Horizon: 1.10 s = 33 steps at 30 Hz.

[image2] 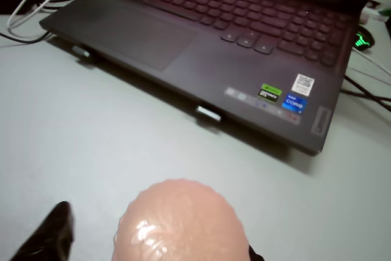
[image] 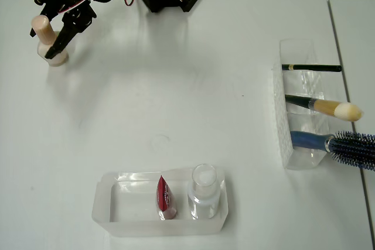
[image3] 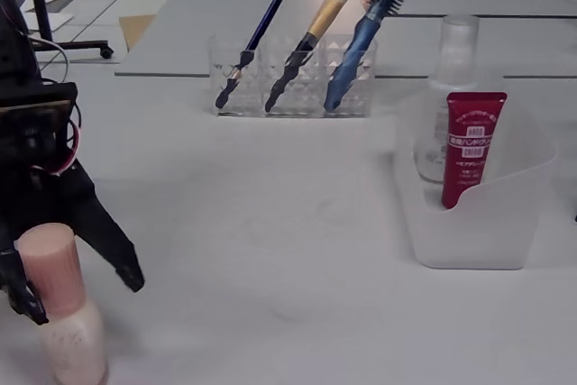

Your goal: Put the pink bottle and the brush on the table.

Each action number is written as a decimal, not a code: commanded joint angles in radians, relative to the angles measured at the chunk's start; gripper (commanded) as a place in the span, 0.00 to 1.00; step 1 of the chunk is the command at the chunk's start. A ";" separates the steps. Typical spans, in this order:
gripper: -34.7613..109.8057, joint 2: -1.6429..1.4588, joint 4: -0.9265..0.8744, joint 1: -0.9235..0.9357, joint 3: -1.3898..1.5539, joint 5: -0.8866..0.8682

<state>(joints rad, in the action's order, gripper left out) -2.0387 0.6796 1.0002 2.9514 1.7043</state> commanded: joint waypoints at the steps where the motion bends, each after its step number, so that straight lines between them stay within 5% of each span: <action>1: 0.53 -0.040 -0.017 0.026 -0.002 0.014; 33: 0.69 -0.347 -0.345 0.029 -0.091 0.117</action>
<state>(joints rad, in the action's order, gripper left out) -2.3393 0.3605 1.0278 2.9176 1.7978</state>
